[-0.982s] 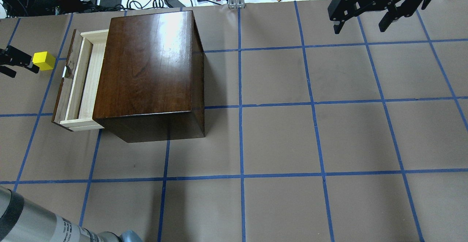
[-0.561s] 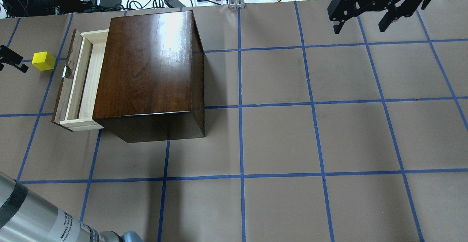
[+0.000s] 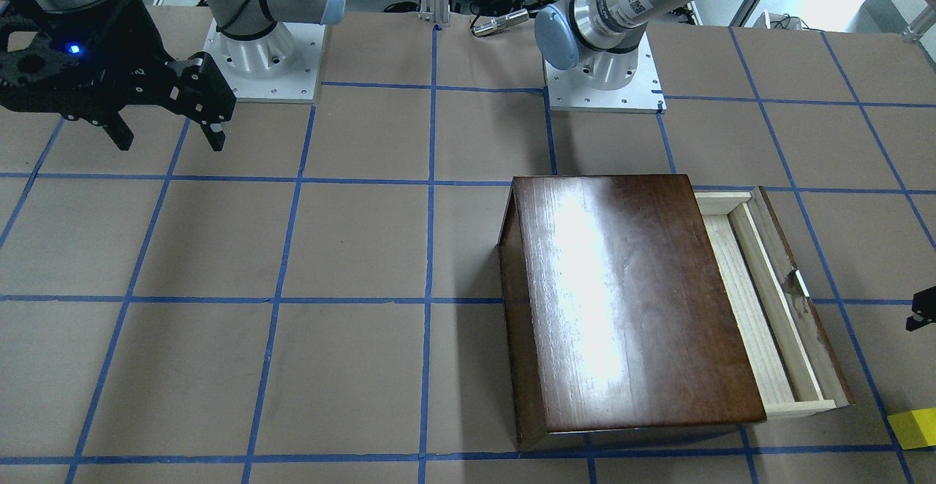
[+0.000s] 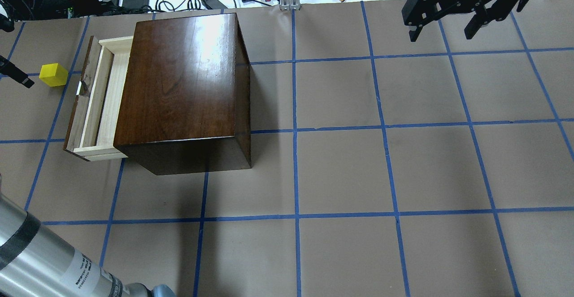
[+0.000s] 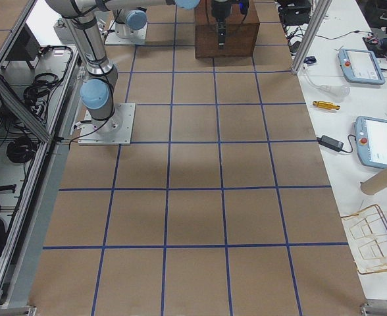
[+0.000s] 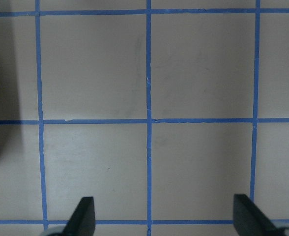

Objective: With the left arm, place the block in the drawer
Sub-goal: 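Release the handle and move the left gripper above the yellow cube, then lower the left gripper and grasp the yellow cube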

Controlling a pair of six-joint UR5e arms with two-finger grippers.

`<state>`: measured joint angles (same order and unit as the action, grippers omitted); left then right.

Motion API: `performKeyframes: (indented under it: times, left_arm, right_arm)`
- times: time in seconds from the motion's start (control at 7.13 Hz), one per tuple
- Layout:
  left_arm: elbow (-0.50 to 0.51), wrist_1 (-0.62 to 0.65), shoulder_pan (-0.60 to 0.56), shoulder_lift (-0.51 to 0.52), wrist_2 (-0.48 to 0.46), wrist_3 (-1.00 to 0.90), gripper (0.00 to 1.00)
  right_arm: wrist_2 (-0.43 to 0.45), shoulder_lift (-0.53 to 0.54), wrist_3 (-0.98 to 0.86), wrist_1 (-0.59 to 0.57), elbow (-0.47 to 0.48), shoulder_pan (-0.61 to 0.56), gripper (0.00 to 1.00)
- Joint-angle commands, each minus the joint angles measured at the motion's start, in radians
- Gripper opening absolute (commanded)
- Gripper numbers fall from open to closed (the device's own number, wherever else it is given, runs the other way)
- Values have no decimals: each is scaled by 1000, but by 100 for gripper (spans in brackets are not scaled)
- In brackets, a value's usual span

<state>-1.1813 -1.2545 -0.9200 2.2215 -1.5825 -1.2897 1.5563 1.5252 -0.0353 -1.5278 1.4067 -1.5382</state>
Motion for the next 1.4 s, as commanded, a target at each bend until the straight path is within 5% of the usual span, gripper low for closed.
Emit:
performKeyframes:
  times: [0.0, 0.56, 1.26]
  left_arm:
    - [75, 10, -3, 71, -1, -287, 100]
    - [166, 15, -2, 185, 15, -751, 98]
    - [192, 110, -5, 242, 41, -881, 98]
  right_arm:
    - [-1, 1, 0, 0, 0, 0, 100]
    - [1, 0, 0, 0, 0, 0, 100]
    - [-1, 1, 0, 0, 0, 0, 100]
